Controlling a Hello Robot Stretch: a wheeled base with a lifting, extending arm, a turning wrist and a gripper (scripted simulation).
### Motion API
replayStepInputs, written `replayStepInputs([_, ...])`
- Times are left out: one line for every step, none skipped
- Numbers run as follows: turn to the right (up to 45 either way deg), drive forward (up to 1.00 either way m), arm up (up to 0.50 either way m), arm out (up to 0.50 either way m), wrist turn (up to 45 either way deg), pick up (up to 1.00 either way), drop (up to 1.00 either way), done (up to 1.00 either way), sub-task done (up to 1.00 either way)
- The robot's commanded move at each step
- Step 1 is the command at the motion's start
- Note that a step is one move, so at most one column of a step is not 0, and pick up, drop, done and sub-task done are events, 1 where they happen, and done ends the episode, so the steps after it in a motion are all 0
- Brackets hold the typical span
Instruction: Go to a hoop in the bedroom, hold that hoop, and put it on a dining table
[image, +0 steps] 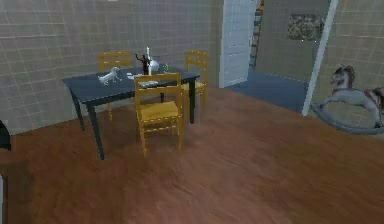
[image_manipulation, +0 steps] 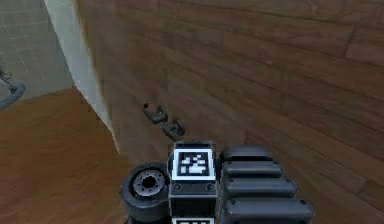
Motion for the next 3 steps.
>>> replayStepInputs([-21.0,0.0,0.0,0.0,0.0,0.0,0.0,0.0,0.0])
replayStepInputs([0.0,1.0,0.0,0.0,0.0,0.0,0.0,0.0,0.0])
replayStepInputs([-3.0,0.0,0.0,0.0,0.0,0.0,0.0,0.0,0.0])
